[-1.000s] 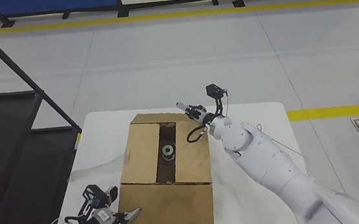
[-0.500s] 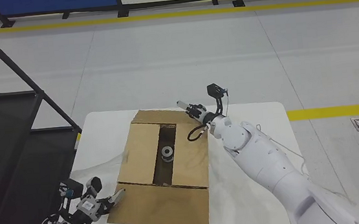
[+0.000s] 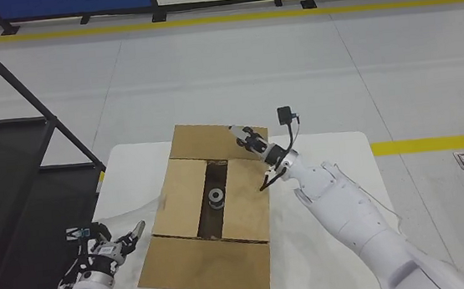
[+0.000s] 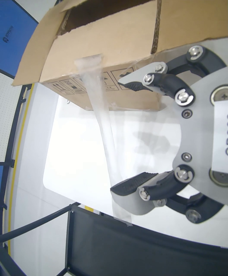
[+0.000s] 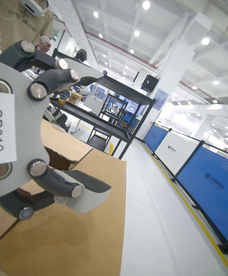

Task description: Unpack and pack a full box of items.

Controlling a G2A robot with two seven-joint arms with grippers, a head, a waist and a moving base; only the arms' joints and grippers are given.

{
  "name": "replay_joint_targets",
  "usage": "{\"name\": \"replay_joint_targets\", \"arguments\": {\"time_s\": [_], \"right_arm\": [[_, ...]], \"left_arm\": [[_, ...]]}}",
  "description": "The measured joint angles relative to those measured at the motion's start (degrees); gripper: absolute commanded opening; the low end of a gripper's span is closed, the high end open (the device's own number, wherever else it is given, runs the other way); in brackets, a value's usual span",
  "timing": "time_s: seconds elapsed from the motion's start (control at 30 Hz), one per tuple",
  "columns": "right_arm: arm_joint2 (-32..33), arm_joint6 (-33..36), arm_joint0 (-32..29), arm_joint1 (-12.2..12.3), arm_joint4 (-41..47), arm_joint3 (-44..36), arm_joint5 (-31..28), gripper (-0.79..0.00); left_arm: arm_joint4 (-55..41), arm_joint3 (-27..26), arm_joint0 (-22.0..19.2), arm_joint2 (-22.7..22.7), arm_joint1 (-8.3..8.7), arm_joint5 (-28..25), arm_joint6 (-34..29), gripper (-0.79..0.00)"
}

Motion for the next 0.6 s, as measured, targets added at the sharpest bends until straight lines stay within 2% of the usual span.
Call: {"name": "replay_joint_targets", "arguments": {"time_s": [0.17,0.4,0.6], "right_arm": [[0.3,1.2,-0.3,0.3,0.0,-0.5,0.0,0.0],[0.5,1.5,-1.0,0.3,-0.1,-1.7,0.8,0.0],[1.8,9.9,-2.9,1.0,1.1,-6.3,1.7,0.0]], "left_arm": [[4.5,1.9,-2.1,2.9,-0.3,0.8,0.9,0.0],[6.7,2.4,-2.5,4.5,-0.54,-0.7,1.8,0.0],[8.3,1.6,-1.5,5.1,-0.62,-2.6,2.4,0.0]]}}
